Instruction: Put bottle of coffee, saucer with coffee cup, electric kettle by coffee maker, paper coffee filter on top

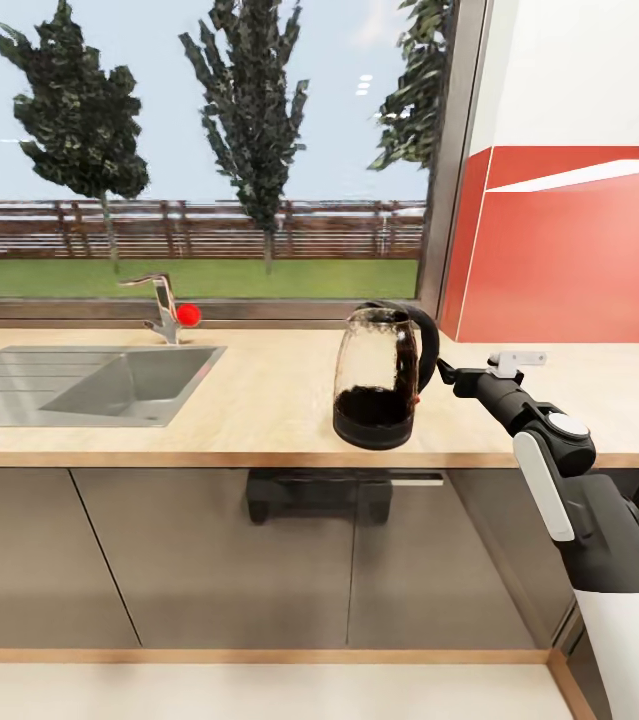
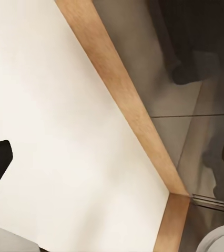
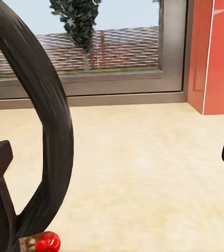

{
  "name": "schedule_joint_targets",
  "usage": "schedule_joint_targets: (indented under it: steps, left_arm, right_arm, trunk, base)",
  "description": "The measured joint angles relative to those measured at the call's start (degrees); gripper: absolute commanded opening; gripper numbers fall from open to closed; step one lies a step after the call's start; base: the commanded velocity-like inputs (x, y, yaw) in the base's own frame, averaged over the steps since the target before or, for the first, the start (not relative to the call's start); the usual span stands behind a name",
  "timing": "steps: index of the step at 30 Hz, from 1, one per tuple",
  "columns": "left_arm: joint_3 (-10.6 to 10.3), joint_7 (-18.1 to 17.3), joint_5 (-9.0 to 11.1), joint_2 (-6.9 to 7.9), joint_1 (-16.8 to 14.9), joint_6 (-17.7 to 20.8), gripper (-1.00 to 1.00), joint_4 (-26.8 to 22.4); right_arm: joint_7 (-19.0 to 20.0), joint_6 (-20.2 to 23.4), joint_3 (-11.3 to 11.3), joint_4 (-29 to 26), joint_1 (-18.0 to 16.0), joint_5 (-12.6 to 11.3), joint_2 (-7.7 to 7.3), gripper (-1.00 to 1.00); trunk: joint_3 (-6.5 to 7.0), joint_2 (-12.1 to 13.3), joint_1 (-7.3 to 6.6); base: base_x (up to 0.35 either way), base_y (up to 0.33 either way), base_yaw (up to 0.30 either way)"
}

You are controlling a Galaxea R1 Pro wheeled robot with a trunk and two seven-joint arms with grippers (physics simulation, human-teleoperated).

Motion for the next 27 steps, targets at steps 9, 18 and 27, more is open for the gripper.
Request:
schedule_joint_targets:
  steps: [9,18,27]
  left_arm:
    - [0.00,0.01,-0.01,0.00,0.00,0.00,1.00,-0.07]
    - [0.01,-0.02,0.03,0.00,0.00,0.00,1.00,-0.07]
    - [0.01,-0.02,0.00,0.00,0.00,0.01,1.00,-0.09]
  right_arm:
    - [0.00,0.00,0.00,0.00,0.00,0.00,0.00,1.00]
    - [0.00,0.00,0.00,0.00,0.00,0.00,0.00,1.00]
    - [0.00,0.00,0.00,0.00,0.00,0.00,0.00,1.00]
  trunk:
    - [0.00,0.00,0.00]
    - [0.00,0.00,0.00]
    - [0.00,0.00,0.00]
  base:
    - [0.090,0.000,0.000]
    - [0.016,0.007,0.000]
    - [0.051,0.042,0.000]
